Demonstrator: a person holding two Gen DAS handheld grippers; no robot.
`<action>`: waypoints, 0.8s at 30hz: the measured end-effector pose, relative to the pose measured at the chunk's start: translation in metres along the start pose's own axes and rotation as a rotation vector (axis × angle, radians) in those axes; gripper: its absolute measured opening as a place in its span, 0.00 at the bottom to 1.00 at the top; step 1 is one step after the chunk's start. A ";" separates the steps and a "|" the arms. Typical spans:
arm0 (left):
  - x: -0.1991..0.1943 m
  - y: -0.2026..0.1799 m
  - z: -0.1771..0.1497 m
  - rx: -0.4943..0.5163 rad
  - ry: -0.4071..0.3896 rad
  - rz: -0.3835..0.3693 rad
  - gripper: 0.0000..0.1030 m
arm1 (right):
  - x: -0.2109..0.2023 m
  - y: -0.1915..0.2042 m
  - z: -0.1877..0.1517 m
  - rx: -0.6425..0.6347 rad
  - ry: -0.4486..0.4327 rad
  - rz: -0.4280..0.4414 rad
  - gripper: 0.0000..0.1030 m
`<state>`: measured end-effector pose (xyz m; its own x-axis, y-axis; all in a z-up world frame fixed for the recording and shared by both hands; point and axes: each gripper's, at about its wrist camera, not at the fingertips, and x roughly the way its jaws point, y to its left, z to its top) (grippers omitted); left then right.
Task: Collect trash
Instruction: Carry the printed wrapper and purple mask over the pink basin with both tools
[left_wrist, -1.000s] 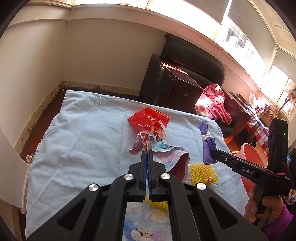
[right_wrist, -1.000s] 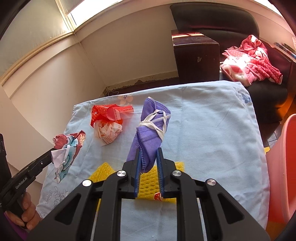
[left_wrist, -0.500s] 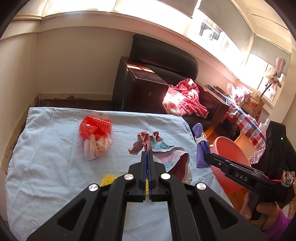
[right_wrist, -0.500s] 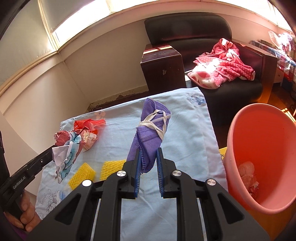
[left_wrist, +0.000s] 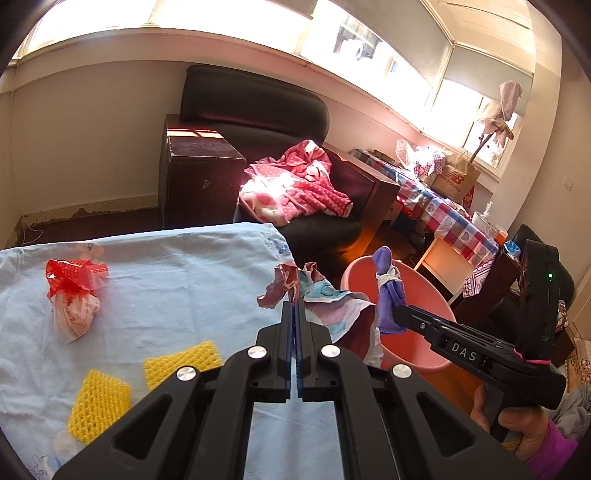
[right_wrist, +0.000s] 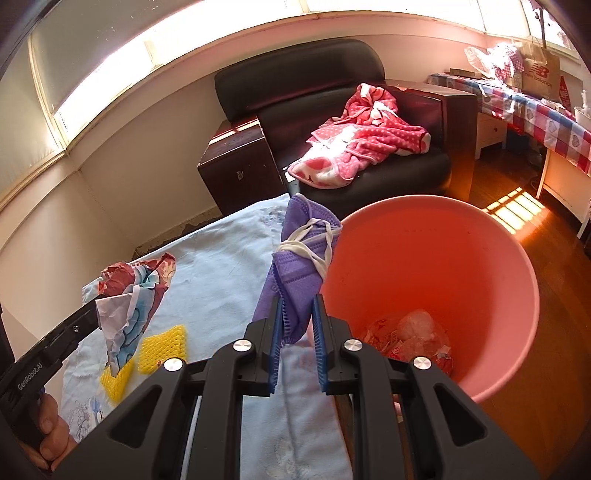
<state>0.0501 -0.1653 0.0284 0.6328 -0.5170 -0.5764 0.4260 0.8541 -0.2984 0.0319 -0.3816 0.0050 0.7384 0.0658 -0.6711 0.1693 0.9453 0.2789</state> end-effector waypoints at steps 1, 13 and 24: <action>0.004 -0.006 0.000 0.011 0.003 -0.009 0.01 | -0.002 -0.005 0.000 0.004 -0.005 -0.010 0.16; 0.040 -0.061 0.002 0.083 0.048 -0.107 0.01 | -0.021 -0.049 0.003 0.046 -0.043 -0.114 0.16; 0.066 -0.092 0.001 0.146 0.083 -0.139 0.01 | -0.013 -0.071 -0.001 0.089 -0.023 -0.148 0.16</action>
<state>0.0536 -0.2784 0.0188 0.5083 -0.6180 -0.5998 0.5984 0.7543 -0.2701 0.0096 -0.4490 -0.0066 0.7158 -0.0806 -0.6937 0.3340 0.9119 0.2387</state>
